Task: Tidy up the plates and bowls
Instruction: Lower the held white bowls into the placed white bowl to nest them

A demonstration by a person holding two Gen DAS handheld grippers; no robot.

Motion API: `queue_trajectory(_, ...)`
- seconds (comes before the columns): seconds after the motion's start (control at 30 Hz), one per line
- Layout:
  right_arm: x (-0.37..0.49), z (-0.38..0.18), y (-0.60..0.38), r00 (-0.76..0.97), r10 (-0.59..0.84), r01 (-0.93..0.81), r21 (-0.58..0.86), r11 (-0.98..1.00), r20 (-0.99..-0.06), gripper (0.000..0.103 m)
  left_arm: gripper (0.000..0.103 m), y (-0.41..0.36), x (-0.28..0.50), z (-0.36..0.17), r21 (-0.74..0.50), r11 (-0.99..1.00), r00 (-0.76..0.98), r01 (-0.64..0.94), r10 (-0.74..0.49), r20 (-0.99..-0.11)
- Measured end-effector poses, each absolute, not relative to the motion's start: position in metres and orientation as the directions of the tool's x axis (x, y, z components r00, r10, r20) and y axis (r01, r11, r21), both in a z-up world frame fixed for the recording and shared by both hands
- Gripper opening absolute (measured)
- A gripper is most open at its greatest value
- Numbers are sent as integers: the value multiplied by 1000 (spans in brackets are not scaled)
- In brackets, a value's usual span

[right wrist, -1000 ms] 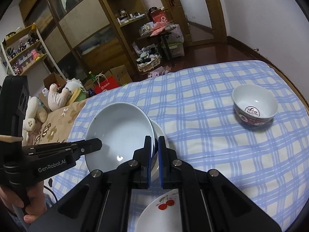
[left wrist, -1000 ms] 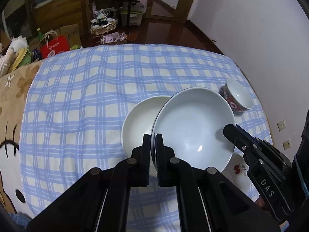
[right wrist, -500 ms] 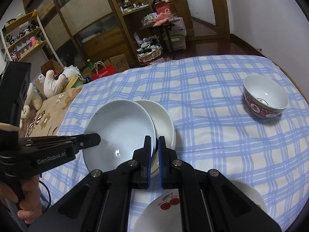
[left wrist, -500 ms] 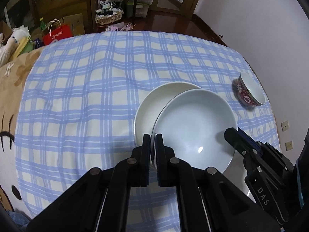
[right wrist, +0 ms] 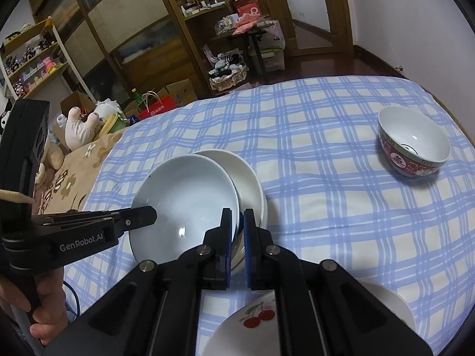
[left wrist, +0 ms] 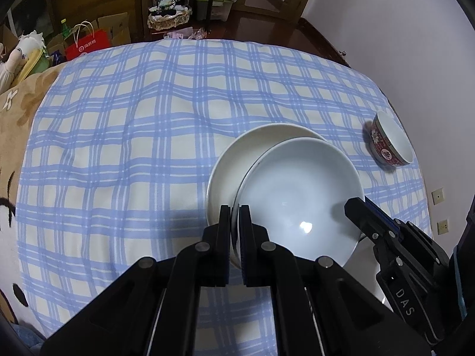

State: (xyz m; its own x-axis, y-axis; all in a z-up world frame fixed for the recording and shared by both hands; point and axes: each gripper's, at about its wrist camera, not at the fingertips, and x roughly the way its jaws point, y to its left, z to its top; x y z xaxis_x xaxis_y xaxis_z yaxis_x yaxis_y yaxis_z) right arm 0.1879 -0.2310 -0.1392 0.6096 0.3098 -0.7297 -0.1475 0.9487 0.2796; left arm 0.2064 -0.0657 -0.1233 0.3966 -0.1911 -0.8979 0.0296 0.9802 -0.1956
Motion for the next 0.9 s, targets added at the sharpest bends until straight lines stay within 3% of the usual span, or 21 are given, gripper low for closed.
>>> queue_trajectory(0.9,191,-150,-227,590,296,-176,238,955,-751,9,6,-68,213,-136,-180,983,355,34,-180,-917)
